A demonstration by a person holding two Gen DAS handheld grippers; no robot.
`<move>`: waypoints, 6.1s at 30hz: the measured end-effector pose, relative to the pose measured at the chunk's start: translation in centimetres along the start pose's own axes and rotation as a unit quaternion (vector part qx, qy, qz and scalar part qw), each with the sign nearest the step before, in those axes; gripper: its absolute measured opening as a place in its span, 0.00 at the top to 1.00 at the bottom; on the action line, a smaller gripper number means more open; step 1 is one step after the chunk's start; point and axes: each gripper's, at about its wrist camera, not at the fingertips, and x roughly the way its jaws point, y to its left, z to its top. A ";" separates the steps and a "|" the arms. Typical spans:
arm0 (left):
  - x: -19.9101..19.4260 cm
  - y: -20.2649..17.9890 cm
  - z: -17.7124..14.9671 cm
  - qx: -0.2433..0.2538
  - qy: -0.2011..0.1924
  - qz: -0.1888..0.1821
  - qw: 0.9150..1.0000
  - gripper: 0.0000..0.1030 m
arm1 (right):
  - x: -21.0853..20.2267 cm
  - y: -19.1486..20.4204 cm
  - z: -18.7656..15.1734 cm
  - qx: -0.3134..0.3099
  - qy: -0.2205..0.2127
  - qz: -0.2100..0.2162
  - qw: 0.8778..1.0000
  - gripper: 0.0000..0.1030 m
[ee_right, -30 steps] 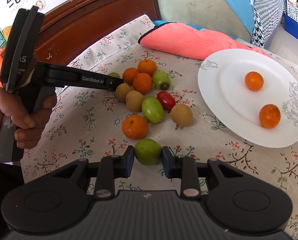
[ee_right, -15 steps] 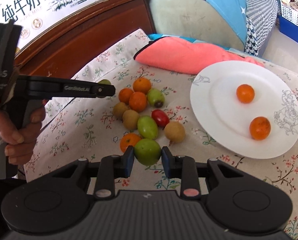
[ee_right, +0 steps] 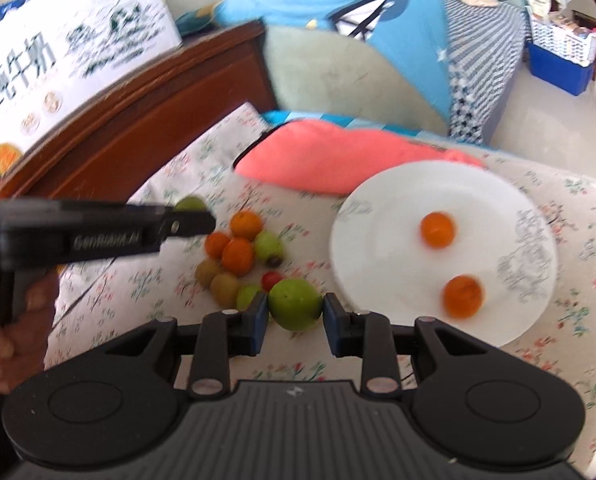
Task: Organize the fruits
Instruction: 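Grasp a green pear with the left gripper while the right gripper grasps a green lime, then lower the green pear onto the plate with the left gripper while the right gripper releases its lime, then move both open grippers back over the remaining fruit, then close the left gripper on a brown kiwi while the right gripper grasps an orange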
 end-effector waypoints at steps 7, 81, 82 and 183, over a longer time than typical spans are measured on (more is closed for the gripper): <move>0.4 -2.5 0.9 0.008 -0.003 -0.024 1.000 0.76 | -1.7 -3.0 2.1 0.034 -0.037 -0.029 0.998 0.71; -1.3 1.3 0.6 -0.048 0.033 0.062 0.996 0.40 | -0.9 -3.3 0.1 0.073 -0.001 0.004 0.997 0.68; -1.4 1.6 0.5 -0.049 0.033 0.067 0.996 0.40 | -0.9 -2.8 -0.2 0.067 0.002 0.007 0.998 0.68; 4.5 4.1 -3.2 -0.126 0.090 0.039 0.987 0.77 | 5.8 5.2 -3.4 -0.025 0.078 0.046 0.996 0.69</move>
